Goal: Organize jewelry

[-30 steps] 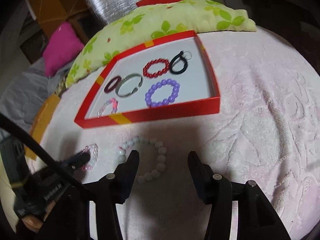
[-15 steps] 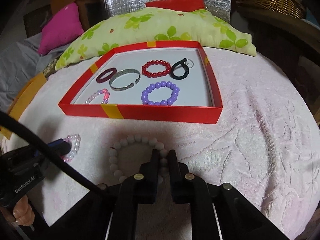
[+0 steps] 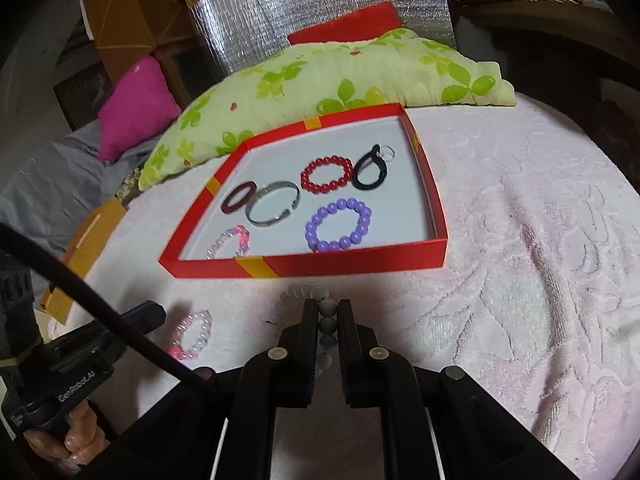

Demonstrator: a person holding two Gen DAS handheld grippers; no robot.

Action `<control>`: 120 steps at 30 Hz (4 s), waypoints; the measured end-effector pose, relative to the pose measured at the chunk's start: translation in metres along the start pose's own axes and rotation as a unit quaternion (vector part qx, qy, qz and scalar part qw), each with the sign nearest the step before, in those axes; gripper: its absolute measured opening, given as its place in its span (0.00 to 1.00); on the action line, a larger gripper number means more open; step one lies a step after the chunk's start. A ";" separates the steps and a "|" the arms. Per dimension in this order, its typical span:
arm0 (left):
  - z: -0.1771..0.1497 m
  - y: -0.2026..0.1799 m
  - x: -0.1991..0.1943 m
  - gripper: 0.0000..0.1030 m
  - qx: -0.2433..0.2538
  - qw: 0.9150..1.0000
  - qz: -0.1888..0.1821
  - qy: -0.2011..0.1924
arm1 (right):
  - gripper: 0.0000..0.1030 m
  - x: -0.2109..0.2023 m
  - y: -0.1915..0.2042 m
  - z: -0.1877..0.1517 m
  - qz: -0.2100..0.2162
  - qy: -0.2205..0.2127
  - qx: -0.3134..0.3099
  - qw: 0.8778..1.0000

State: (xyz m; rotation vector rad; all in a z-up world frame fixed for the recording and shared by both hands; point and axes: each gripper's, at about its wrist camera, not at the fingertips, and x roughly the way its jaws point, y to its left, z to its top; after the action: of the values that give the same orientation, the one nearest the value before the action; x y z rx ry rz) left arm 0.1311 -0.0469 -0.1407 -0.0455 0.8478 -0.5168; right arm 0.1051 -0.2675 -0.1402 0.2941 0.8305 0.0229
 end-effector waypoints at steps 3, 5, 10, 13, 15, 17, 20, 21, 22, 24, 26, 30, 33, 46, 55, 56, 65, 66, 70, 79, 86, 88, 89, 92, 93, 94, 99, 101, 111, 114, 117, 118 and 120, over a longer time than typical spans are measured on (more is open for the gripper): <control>-0.003 0.004 0.010 0.23 -0.011 0.999 0.009 0.032 | 0.10 0.006 -0.003 -0.001 -0.006 0.014 0.003 1.000; -0.005 0.004 0.010 0.58 -0.014 0.999 0.011 0.033 | 0.10 0.007 -0.005 -0.002 -0.007 0.019 0.005 1.000; -0.011 -0.009 0.010 0.64 0.022 0.999 0.007 0.033 | 0.10 0.013 -0.006 -0.005 -0.010 0.035 0.006 0.999; -0.018 -0.015 0.021 0.63 0.051 0.997 0.036 0.049 | 0.10 0.017 -0.006 -0.006 -0.010 0.044 0.007 0.999; -0.019 -0.018 0.019 0.41 0.066 0.996 0.041 0.040 | 0.10 0.018 -0.005 -0.007 -0.011 0.046 0.005 0.999; -0.018 -0.017 0.019 0.20 0.062 0.997 0.032 0.042 | 0.10 0.018 -0.005 -0.007 -0.012 0.045 0.004 0.999; -0.017 -0.013 0.016 0.09 0.051 0.998 0.026 0.036 | 0.10 0.017 -0.004 -0.007 -0.010 0.041 0.002 0.999; -0.015 -0.010 0.014 0.09 0.045 0.998 0.023 0.033 | 0.10 0.016 -0.003 -0.006 -0.008 0.038 0.001 0.999; -0.014 -0.009 0.013 0.09 0.041 0.999 0.019 0.029 | 0.10 0.015 -0.003 -0.006 -0.006 0.034 0.001 0.999; -0.011 -0.011 0.010 0.09 0.038 0.999 0.018 0.021 | 0.10 0.011 -0.001 -0.004 0.001 0.024 -0.001 1.000; -0.008 -0.011 0.007 0.09 0.034 0.999 0.015 0.011 | 0.10 0.007 0.002 -0.004 0.008 0.014 -0.005 1.000; -0.003 -0.010 0.000 0.09 0.026 1.000 0.011 -0.005 | 0.10 -0.002 0.008 -0.002 0.023 -0.007 -0.013 1.000; 0.000 -0.008 -0.004 0.09 0.021 1.000 0.010 -0.013 | 0.10 -0.008 0.013 -0.001 0.037 -0.022 -0.019 0.999; 0.008 -0.011 -0.029 0.08 0.027 0.998 0.001 -0.058 | 0.10 -0.028 0.023 0.001 0.079 -0.064 -0.030 0.994; 0.022 -0.014 -0.059 0.08 0.025 0.996 -0.016 -0.084 | 0.10 -0.033 0.023 0.004 0.091 -0.073 -0.023 0.993; 0.024 -0.012 -0.065 0.08 0.024 0.996 -0.018 -0.089 | 0.10 -0.035 0.023 0.005 0.093 -0.074 -0.021 0.993; 0.031 0.006 -0.098 0.08 0.001 0.993 -0.004 -0.116 | 0.10 -0.046 0.023 0.008 0.106 -0.087 -0.015 0.990; 0.032 0.006 -0.098 0.08 0.000 0.993 -0.003 -0.115 | 0.10 -0.048 0.023 0.008 0.107 -0.089 -0.014 0.990; 0.034 0.001 -0.095 0.08 0.006 0.994 0.002 -0.110 | 0.10 -0.053 0.022 0.010 0.110 -0.094 -0.011 0.989; 0.052 -0.023 -0.085 0.08 0.040 0.994 0.009 -0.102 | 0.10 -0.065 0.024 0.028 0.113 -0.106 -0.007 0.988; 0.083 -0.034 -0.075 0.08 0.089 0.989 0.057 -0.107 | 0.10 -0.064 0.030 0.056 0.112 -0.118 -0.011 0.987; 0.091 -0.036 -0.070 0.08 0.100 0.986 0.073 -0.107 | 0.10 -0.060 0.031 0.066 0.106 -0.123 -0.013 0.987; 0.095 -0.036 -0.067 0.08 0.104 0.986 0.078 -0.107 | 0.10 -0.057 0.032 0.071 0.105 -0.124 -0.013 0.987; 0.106 -0.035 -0.056 0.08 0.112 0.983 0.100 -0.105 | 0.10 -0.040 0.030 0.092 0.103 -0.122 -0.007 0.987; 0.108 -0.035 -0.052 0.08 0.113 0.983 0.104 -0.103 | 0.10 -0.036 0.030 0.096 0.102 -0.120 -0.004 0.988; 0.112 -0.034 -0.047 0.08 0.115 0.982 0.109 -0.102 | 0.10 -0.028 0.028 0.102 0.104 -0.116 0.002 0.988; 0.129 -0.030 -0.021 0.09 0.123 0.980 0.125 -0.094 | 0.10 0.001 0.024 0.127 0.104 -0.100 0.015 0.989; 0.137 -0.027 -0.008 0.08 0.122 0.980 0.126 -0.089 | 0.10 0.013 0.021 0.137 0.106 -0.095 0.024 0.990; 0.186 -0.009 0.089 0.08 0.107 0.985 0.136 -0.006 | 0.10 0.079 0.001 0.182 0.129 -0.043 0.083 0.987; 0.198 -0.003 0.111 0.08 0.092 0.987 0.129 0.018 | 0.10 0.098 -0.005 0.189 0.133 -0.023 0.101 0.986; 0.205 -0.002 0.130 0.09 0.082 0.988 0.124 0.039 | 0.10 0.115 -0.012 0.192 0.130 -0.003 0.121 0.984; 0.206 -0.002 0.136 0.09 0.077 0.989 0.119 0.047 | 0.10 0.119 -0.016 0.193 0.129 0.002 0.129 0.983; 0.208 -0.003 0.147 0.09 0.067 0.989 0.113 0.063 | 0.10 0.125 -0.022 0.193 0.123 0.010 0.144 0.982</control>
State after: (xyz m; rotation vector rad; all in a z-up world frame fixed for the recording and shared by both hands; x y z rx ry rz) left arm 0.3613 -0.1498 -0.1044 0.2065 0.9269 -0.3655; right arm 0.3286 -0.3203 -0.1136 0.6704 0.8127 0.1372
